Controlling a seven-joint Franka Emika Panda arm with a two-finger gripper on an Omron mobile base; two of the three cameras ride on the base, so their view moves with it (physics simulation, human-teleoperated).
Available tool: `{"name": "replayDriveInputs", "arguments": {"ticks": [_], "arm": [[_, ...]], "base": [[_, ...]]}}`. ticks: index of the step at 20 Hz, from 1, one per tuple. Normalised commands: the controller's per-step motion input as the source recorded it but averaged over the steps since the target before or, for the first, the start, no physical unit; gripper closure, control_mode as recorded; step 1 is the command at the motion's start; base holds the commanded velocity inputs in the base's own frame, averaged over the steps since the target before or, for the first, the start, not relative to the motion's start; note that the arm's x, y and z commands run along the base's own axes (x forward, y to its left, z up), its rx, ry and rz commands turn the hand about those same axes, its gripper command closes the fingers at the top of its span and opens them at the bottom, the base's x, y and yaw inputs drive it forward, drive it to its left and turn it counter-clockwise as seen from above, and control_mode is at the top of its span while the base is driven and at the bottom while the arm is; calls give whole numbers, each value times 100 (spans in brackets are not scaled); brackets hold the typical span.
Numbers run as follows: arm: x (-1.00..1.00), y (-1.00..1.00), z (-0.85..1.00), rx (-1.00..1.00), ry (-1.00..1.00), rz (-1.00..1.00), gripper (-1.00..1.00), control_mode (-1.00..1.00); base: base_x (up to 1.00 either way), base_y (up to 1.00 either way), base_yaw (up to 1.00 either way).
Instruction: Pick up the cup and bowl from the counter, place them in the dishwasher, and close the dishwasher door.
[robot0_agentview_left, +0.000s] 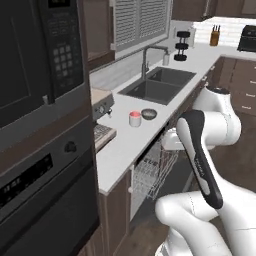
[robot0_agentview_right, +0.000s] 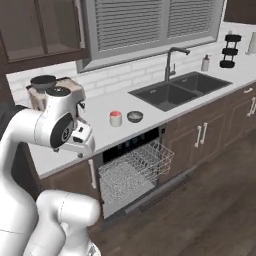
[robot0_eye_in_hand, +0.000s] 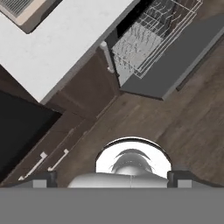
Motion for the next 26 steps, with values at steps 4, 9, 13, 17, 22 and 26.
{"name": "replayDriveInputs", "arguments": {"ticks": [4,9,13,17,22,26], "arm": [[0,0,0,0,0,0,-100,100],[0,0,0,0,0,0,-100,100],[0,0,0,0,0,0,-100,100],[0,0,0,0,0,0,-100,100],[0,0,0,0,0,0,-100,100],[35,3,0,0,0,-2,-100,-100]], "base": [[65,56,-39],[87,5,-16],[83,6,-12],[43,39,-11],[60,34,-15],[28,7,-2]]}}
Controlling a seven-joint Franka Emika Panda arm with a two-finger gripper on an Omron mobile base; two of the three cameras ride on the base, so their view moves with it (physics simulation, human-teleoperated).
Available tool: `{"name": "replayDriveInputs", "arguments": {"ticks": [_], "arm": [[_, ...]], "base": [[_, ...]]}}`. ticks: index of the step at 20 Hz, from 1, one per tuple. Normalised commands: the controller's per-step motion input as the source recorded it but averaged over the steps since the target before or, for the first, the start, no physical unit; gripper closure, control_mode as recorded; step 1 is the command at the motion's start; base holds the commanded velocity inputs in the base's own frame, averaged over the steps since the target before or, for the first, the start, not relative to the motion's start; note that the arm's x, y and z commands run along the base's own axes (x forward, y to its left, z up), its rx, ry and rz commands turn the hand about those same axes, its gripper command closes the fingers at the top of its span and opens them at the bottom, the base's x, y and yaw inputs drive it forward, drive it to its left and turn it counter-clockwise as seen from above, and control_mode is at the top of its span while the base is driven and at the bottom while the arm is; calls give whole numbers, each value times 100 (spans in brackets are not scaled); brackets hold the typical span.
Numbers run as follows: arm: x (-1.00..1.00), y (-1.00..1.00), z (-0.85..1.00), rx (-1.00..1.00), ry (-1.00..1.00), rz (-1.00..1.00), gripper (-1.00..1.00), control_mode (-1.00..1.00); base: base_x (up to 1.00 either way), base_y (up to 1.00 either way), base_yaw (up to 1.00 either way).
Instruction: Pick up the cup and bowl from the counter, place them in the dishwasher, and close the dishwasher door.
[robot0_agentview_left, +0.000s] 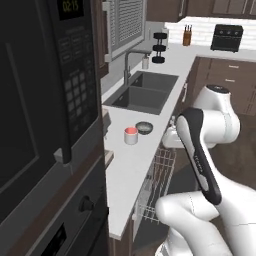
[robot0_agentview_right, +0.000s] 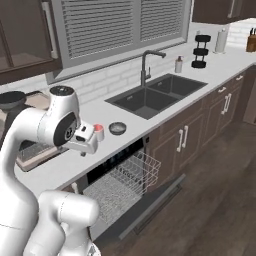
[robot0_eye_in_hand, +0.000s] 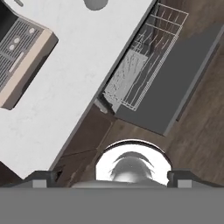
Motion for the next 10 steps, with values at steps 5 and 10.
{"name": "replayDriveInputs", "arguments": {"ticks": [5,10], "arm": [[99,-7,-18,0,0,0,-100,-100],[100,-13,-19,0,0,0,-100,-100]], "base": [[0,0,0],[0,0,0]]}}
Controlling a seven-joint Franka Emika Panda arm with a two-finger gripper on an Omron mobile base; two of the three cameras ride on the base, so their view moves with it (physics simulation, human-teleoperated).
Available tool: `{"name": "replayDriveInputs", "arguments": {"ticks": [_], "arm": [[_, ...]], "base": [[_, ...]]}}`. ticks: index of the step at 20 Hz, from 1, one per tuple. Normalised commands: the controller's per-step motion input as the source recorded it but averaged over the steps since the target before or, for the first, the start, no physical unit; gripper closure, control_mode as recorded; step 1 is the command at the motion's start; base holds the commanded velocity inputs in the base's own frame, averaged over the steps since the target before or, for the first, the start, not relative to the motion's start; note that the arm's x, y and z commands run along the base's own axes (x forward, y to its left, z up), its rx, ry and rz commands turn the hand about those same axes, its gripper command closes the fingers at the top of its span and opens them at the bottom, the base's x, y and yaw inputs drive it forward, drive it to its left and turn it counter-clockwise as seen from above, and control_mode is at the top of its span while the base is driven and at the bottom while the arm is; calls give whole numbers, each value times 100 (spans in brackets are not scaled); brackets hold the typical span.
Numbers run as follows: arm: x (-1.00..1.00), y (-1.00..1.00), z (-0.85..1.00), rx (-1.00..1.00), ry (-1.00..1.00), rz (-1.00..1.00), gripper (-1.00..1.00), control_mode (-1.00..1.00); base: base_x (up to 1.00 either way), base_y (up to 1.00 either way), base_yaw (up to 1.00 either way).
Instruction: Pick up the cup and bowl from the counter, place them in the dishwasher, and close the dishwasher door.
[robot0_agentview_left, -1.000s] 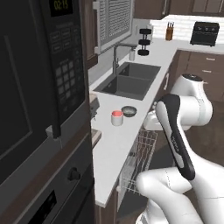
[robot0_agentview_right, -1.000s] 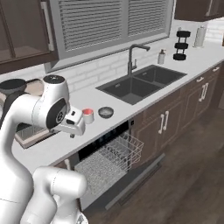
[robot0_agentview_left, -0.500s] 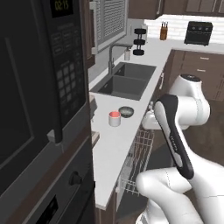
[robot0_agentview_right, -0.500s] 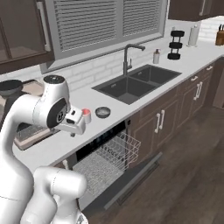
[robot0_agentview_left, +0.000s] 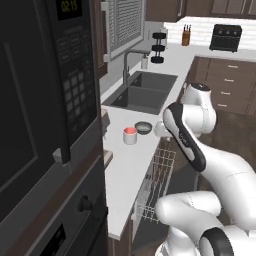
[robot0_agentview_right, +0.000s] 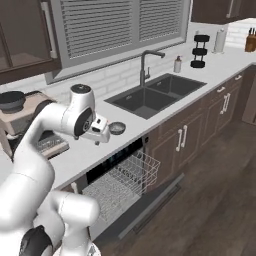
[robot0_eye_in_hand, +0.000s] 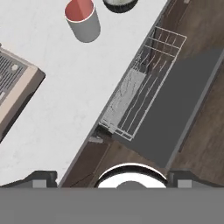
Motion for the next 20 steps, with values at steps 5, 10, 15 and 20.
{"name": "replayDriveInputs", "arguments": {"ticks": [5,10,15,20], "arm": [[95,5,-4,0,0,0,-100,-100],[96,26,-23,1,-3,-8,-100,-100],[79,38,-32,4,0,-13,-100,-100],[61,28,-37,2,-1,-18,-100,-100]], "base": [[0,0,0],[0,0,0],[0,0,0],[0,0,0]]}}
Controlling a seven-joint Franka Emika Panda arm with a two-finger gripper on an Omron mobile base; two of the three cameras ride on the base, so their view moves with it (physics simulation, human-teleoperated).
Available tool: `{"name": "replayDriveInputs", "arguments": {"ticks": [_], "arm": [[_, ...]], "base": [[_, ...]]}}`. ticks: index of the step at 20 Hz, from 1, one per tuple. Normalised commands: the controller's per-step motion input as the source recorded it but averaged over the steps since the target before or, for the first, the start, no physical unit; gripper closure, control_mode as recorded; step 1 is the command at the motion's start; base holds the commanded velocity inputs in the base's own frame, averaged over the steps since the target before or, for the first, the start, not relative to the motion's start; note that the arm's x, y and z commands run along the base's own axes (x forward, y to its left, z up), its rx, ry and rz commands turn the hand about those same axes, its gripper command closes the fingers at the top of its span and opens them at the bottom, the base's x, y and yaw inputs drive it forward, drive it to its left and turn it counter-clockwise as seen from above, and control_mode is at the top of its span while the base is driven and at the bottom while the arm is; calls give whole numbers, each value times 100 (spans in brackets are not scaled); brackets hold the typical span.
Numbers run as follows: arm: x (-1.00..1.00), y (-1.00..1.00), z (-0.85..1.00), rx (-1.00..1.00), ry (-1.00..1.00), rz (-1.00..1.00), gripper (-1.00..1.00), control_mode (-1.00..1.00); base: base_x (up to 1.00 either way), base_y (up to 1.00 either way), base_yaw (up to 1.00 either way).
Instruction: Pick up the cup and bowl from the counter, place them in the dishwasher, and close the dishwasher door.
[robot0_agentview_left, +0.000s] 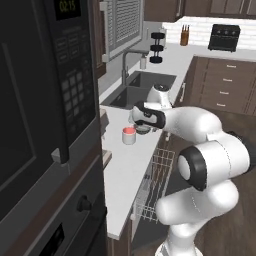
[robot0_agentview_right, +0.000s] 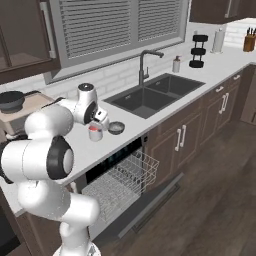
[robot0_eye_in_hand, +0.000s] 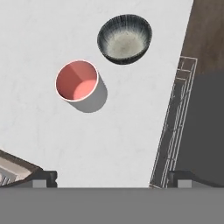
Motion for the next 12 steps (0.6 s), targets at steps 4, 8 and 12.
{"name": "replayDriveInputs", "arguments": {"ticks": [4,8,12], "arm": [[59,18,-32,0,0,-14,-100,-100],[46,0,-16,0,3,-8,-100,-100],[46,0,-20,0,3,-2,-100,-100]], "base": [[0,0,0],[0,0,0],[0,0,0]]}}
